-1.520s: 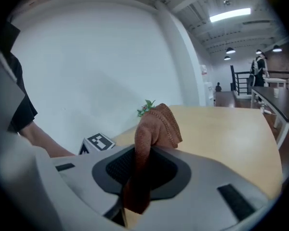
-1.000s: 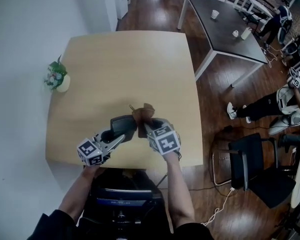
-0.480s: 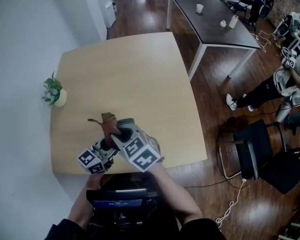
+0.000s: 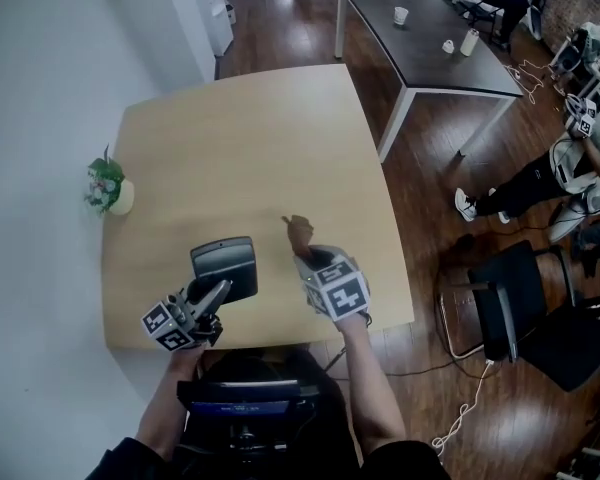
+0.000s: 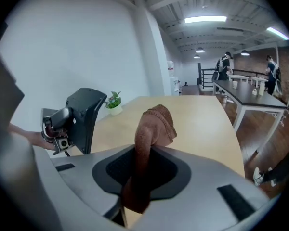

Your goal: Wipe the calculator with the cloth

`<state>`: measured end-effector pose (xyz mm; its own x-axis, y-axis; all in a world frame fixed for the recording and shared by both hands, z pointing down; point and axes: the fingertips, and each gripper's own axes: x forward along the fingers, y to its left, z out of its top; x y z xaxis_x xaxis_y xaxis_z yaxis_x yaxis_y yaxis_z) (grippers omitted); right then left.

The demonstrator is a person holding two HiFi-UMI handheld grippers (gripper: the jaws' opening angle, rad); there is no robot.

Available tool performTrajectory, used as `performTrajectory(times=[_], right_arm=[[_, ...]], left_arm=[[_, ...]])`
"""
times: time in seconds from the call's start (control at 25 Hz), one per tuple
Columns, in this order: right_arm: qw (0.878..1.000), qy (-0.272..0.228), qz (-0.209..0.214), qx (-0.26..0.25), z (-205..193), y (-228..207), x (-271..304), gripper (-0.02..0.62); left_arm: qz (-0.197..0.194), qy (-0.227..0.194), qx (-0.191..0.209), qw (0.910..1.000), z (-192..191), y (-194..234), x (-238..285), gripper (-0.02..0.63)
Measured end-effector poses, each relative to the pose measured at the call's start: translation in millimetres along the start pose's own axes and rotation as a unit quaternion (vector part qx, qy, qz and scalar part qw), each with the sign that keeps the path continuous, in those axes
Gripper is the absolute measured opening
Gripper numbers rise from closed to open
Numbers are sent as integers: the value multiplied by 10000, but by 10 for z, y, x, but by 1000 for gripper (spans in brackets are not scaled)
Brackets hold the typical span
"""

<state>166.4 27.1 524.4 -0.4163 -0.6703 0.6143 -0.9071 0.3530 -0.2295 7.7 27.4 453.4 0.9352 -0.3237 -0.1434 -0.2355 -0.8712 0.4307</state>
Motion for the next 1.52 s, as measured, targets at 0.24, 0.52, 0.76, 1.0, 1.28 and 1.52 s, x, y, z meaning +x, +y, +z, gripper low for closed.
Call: performTrajectory(times=[0.24, 0.52, 0.76, 1.0, 1.28, 1.52], right_arm=[[9863, -1201, 1114, -179, 830, 872, -419, 80], [9713, -1154, 1526, -1413, 1035, 1675, -232, 84], [9870, -961, 1081, -697, 706, 1047, -186, 84], [9982, -17, 508, -324, -64, 508, 142, 80], [9961, 635, 579, 175, -770, 389, 276, 80], [9889, 1036, 990, 391, -1073, 724, 324, 80]], left_arm=[[113, 350, 239, 9990, -75, 36, 37, 121], [-22, 331, 412, 9986, -84, -179, 108, 120], [59, -144, -20, 9999, 27, -107, -108, 118], [320, -341, -402, 9981, -49, 100, -221, 121], [2792, 2534, 1108, 9196, -706, 1396, -622, 121], [3329, 4633, 2421, 7848, -1289, 1544, -581, 126]])
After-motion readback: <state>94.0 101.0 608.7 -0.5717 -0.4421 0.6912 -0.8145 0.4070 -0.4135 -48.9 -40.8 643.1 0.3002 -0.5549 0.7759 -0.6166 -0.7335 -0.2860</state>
